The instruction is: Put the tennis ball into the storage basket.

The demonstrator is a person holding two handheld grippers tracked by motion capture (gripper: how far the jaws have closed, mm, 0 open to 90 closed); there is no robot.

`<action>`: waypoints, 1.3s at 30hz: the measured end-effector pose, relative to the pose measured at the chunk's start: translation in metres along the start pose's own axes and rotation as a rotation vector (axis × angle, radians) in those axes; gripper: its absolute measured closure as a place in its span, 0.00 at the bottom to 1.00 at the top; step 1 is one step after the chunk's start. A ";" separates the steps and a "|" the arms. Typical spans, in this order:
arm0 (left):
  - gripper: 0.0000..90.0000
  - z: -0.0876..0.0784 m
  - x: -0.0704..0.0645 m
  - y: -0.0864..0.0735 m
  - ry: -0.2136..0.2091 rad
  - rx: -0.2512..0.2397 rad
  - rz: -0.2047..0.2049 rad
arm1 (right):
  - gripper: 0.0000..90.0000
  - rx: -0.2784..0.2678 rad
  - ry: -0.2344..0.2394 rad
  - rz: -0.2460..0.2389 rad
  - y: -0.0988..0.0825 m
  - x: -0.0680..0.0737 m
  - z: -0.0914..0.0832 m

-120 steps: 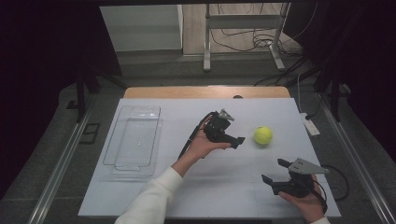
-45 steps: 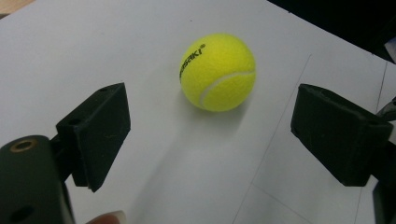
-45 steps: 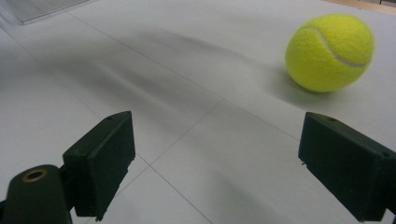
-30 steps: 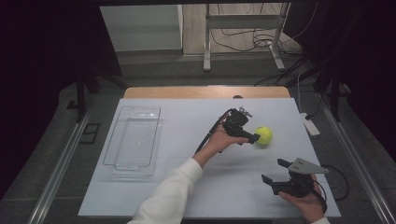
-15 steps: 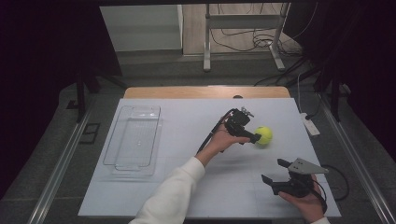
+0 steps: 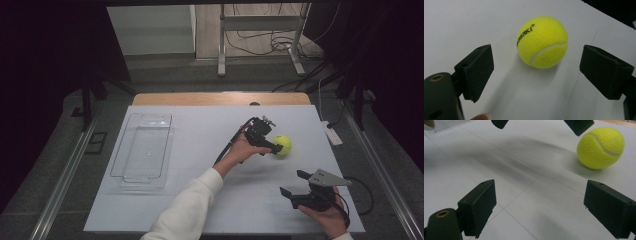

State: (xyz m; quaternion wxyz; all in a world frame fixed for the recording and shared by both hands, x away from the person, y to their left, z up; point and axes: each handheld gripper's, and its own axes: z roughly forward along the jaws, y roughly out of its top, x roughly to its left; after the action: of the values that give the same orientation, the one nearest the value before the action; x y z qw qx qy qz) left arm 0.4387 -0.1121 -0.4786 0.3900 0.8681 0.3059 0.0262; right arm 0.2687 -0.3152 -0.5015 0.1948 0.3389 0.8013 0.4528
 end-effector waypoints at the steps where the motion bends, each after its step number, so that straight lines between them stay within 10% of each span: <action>1: 0.14 0.001 0.000 0.000 -0.002 0.002 -0.002 | 0.12 0.000 0.001 0.000 0.000 0.000 0.000; 39: 0.14 0.030 0.000 0.009 -0.019 0.025 -0.018 | 0.12 -0.002 0.004 -0.001 -0.001 0.000 -0.001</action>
State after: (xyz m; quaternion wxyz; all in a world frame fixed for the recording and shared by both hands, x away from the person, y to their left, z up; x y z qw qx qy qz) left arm 0.4513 -0.1363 -0.4932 0.3824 0.8702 0.3105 0.0108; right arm 0.2680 -0.3163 -0.5018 0.1936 0.3372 0.8016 0.4542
